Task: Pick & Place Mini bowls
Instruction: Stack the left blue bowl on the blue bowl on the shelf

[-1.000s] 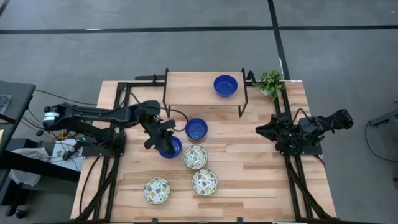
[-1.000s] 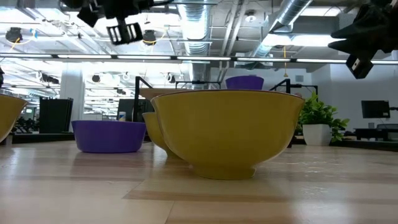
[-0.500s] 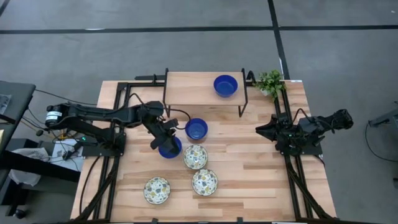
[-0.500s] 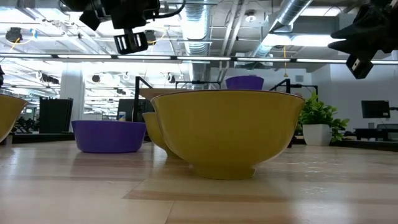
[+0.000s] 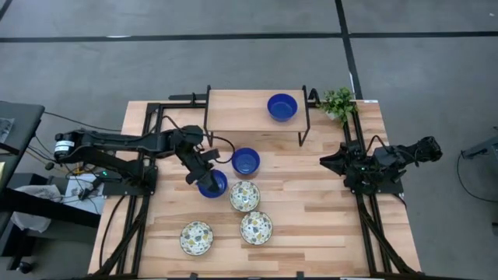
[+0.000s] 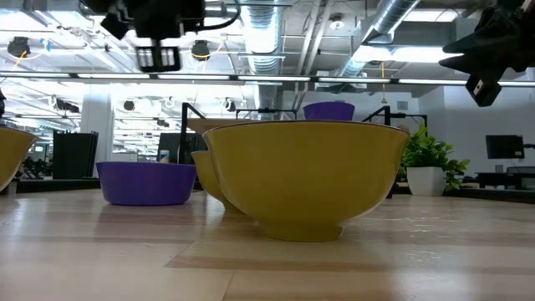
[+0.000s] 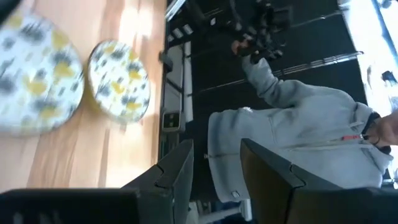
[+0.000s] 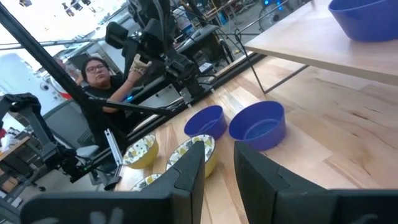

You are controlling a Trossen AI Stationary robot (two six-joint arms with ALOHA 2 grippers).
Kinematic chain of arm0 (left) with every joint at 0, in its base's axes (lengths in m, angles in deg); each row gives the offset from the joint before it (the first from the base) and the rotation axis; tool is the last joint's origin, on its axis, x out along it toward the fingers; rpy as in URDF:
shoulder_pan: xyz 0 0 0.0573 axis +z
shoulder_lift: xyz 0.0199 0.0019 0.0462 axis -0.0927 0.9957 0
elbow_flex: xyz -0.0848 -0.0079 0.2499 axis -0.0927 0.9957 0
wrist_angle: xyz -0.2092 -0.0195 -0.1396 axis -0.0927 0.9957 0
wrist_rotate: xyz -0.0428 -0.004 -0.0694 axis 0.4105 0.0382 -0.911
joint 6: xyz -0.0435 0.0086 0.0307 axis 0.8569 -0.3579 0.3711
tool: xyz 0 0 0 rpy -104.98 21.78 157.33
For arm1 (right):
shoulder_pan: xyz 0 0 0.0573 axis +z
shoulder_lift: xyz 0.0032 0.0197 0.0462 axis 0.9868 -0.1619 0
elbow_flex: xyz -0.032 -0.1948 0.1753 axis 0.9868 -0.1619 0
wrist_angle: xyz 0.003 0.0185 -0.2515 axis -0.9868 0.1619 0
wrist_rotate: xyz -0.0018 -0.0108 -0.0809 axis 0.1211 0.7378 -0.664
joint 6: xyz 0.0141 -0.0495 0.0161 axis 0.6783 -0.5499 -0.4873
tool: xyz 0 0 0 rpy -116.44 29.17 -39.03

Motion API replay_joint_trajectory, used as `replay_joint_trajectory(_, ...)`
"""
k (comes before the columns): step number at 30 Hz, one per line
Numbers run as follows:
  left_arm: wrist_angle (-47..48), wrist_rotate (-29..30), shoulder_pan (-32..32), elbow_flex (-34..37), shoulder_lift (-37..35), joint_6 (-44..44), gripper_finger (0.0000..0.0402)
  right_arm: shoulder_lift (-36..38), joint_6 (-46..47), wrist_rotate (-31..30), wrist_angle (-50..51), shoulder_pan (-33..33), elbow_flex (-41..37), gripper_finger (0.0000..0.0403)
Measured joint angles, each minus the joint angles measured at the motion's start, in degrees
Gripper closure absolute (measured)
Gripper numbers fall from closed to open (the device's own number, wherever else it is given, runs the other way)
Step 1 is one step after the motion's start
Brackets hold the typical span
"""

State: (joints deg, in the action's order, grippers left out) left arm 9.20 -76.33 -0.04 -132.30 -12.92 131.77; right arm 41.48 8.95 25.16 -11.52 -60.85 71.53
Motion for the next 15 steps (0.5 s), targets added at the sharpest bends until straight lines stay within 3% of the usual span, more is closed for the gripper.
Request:
replay_joint_trajectory(8, 9.98, -0.14, 1.68, 0.00, -8.22, 5.17, 0.0270, 0.00, -0.07, 0.01, 0.41, -0.06, 0.00, 0.0327)
replay_joint_trajectory(15, 10.57, 0.52, 0.70, -0.04, -13.14, 7.40, 0.0270, 0.00, -0.39, 0.01, 0.39, -0.04, 0.00, 0.0327)
